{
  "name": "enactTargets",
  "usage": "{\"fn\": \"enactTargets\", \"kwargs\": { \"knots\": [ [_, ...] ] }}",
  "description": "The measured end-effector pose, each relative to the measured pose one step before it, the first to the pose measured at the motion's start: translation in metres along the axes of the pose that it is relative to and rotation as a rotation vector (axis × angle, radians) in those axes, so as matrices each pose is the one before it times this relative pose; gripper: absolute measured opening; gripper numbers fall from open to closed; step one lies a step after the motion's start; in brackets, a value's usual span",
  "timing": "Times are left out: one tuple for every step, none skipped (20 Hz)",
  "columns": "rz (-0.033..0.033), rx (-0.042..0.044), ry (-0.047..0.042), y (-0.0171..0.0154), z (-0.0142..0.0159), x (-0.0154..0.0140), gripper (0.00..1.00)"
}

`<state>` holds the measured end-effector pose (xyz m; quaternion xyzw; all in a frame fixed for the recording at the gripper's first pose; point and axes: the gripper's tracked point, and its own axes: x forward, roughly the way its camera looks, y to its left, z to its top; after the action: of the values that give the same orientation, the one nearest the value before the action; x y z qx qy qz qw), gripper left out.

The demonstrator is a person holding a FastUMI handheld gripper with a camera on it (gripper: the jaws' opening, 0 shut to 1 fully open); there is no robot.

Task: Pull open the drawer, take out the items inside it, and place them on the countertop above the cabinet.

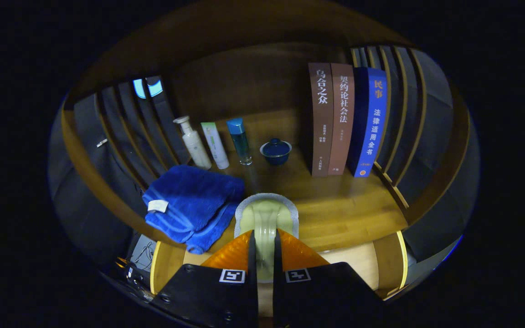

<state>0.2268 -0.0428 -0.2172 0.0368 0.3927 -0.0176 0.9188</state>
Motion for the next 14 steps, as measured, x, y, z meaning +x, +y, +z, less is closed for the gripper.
{"fn": "enactTargets", "kwargs": {
  "knots": [
    [0.00338,0.00147,0.00156,0.00248,0.00695,0.00959,0.17],
    [-0.00522,-0.00732,0.00060,-0.00035,0.00714,0.00930,0.17],
    [-0.00176,-0.00990,0.00740,0.00064,0.00476,0.00880,0.17],
    [-0.00221,-0.00760,0.01595,0.00108,0.00321,0.00917,0.17],
    [-0.00427,-0.00414,0.02663,0.00049,0.00207,0.00862,0.17],
    [-0.00552,-0.00595,0.03041,0.00079,0.00188,0.00951,0.17],
    [-0.00057,-0.00775,0.02125,0.00282,0.00369,0.00829,0.17],
    [-0.01191,-0.01419,0.01859,-0.00280,0.00104,0.00530,0.17],
    [-0.01997,-0.01354,0.02281,-0.00302,-0.00049,0.00553,0.17],
    [-0.01467,-0.01166,0.03010,-0.00206,-0.00280,0.00577,0.17],
    [-0.00321,-0.00552,0.03054,0.00070,-0.00242,0.00617,0.17],
    [0.00517,0.00234,0.01229,0.00049,0.00053,0.00351,0.17],
    [-0.00208,0.00349,0.00157,-0.00138,0.00010,0.00273,0.17],
    [0.00608,0.00807,-0.00407,-0.00028,0.00224,-0.00086,0.17]
  ]
}}
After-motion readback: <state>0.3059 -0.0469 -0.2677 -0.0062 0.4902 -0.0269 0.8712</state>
